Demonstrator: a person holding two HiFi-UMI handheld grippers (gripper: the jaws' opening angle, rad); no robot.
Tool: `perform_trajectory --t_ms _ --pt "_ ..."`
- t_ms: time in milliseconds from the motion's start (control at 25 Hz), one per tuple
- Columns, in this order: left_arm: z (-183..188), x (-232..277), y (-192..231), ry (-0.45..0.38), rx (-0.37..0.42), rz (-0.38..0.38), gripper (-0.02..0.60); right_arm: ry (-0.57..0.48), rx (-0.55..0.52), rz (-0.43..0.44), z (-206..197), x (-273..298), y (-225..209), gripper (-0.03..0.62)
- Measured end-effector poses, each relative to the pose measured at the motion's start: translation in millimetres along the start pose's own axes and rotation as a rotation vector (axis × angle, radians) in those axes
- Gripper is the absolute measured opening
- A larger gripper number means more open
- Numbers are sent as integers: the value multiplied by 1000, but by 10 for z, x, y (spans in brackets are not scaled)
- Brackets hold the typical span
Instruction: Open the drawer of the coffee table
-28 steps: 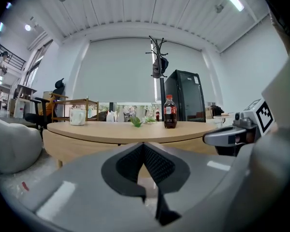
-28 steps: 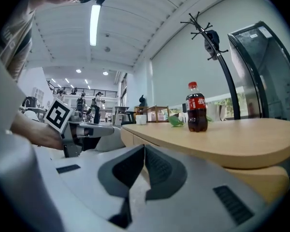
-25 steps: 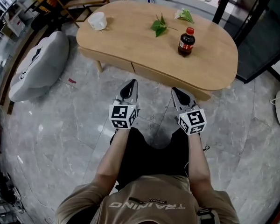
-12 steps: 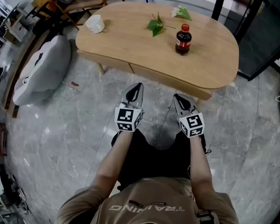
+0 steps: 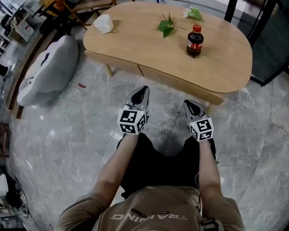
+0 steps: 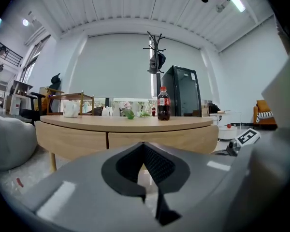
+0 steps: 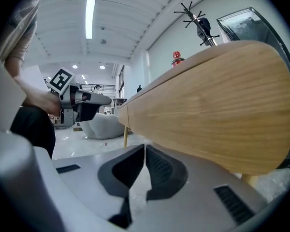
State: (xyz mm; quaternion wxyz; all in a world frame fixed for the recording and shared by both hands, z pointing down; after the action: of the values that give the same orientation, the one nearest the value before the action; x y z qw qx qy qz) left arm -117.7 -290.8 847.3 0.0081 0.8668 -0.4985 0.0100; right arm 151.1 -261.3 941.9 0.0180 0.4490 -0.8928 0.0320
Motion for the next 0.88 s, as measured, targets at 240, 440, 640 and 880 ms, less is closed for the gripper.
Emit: perform_trajectory --t_ms 240,440,640,880 --pt "-12 29 -38 4 -6 -35 6 -17 43 22 -48 33 -50 34" --pt "21 33 -112 -8 22 -91 6 -80 148 72 -142 34 -103 198" --pt "43 11 -169 -12 53 -120 6 -120 192 49 -279 80 -177 201" --pt "36 9 -220 3 83 -159 6 -208 260 40 -361 260 -267 199"
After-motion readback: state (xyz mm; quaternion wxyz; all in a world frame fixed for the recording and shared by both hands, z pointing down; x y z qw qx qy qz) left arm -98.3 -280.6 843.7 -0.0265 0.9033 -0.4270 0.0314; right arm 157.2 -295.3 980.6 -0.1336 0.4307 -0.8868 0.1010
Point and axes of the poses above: the fingertips, and each gripper's own axes: x forward along the fingers, y to its left, z out of its top, the point moved 10 cm from there along -x, backward along the fingers, and after that the axes turned 8 degrees about -y, right-handed, at the moved point
